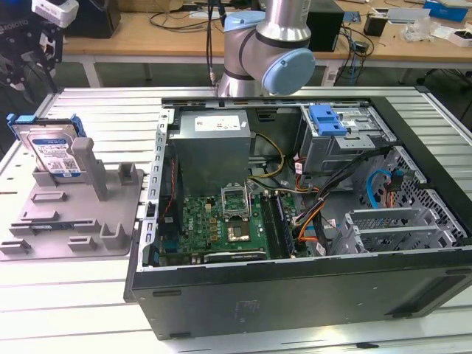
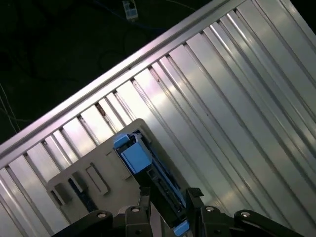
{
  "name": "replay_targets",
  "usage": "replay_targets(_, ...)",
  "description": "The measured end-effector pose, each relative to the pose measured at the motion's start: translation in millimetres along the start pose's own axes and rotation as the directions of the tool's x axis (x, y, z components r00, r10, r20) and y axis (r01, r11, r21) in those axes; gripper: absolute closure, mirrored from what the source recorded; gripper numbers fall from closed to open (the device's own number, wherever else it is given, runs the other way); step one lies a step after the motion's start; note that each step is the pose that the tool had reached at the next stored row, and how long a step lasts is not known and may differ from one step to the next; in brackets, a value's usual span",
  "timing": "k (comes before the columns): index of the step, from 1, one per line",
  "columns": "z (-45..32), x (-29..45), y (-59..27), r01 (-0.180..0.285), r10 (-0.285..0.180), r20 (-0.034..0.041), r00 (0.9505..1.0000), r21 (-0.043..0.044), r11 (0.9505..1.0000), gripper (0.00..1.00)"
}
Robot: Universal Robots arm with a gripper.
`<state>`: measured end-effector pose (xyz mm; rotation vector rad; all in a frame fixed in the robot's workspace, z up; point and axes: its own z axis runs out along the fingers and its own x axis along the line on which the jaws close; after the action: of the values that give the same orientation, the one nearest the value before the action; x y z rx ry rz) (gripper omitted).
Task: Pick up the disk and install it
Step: 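Pick up the disk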
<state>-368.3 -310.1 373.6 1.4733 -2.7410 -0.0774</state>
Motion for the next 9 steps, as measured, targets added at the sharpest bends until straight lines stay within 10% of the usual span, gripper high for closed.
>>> replay_targets(4,0.2,0.0,0.0,0.087,-0.087,-0.005,0.9962,0.0,0.9962,0.58)
replay_targets(9,0.4,0.0,-0.1,0.198,-0.198,-0.0114,0.98,-0.0007,0.9801,0.58)
